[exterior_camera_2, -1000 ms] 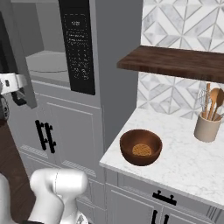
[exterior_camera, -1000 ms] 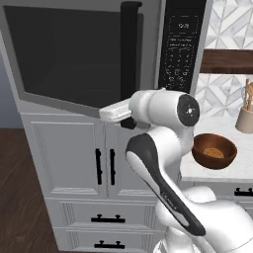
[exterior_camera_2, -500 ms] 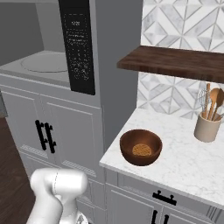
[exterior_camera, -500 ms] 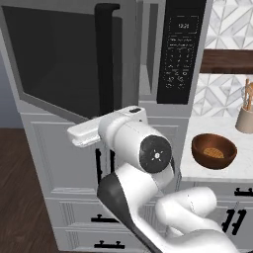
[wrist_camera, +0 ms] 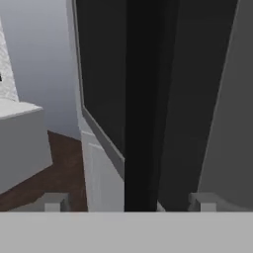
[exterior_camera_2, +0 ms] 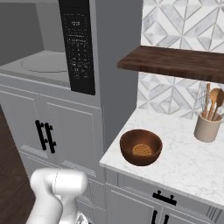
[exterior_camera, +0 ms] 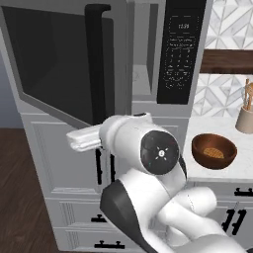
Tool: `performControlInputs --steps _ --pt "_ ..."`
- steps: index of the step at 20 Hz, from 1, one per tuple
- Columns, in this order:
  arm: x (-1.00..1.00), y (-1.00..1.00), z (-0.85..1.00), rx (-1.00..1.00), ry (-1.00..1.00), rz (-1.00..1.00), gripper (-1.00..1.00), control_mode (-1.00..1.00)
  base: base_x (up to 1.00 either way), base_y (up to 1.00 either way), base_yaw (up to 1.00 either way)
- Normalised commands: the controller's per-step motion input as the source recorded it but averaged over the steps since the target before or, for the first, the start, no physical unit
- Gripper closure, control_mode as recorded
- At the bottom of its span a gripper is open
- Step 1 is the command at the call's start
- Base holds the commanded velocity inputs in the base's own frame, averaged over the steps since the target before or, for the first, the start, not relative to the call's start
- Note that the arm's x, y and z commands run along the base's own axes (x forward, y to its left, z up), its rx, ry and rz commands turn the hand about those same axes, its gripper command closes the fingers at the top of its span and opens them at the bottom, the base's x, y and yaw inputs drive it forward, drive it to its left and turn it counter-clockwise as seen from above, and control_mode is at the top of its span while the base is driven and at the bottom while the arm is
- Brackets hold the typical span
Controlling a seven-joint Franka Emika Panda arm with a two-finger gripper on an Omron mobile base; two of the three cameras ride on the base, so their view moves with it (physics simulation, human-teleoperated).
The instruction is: Open the microwave, place the bowl with waffle inside the microwave, then close the microwave door and turn it on.
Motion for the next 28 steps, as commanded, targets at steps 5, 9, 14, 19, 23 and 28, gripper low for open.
performControlInputs --steps 5,9,14,19,23,28 --pt "-1.0 -0.86 0.02 0.28 0.35 0.0 -1.0 -1.0 0.0 0.0 0.0" --pt "-0.75 -0.97 0.34 0.49 0.26 -0.05 -1.0 -1.0 0.0 0.0 0.0" --pt "-0.09 -1.0 0.13 0.62 0.13 -0.02 -1.0 -1.0 0.0 0.0 0.0" --pt "-0.04 -0.68 0.0 0.55 0.21 0.0 -1.0 -1.0 0.0 0.0 0.0" --pt "0.01 -0.14 0.0 0.32 0.19 0.0 -1.0 -1.0 0.0 0.0 0.0" --pt "0.34 0.05 -0.01 0.25 0.12 0.0 -1.0 -1.0 0.0 0.0 0.0"
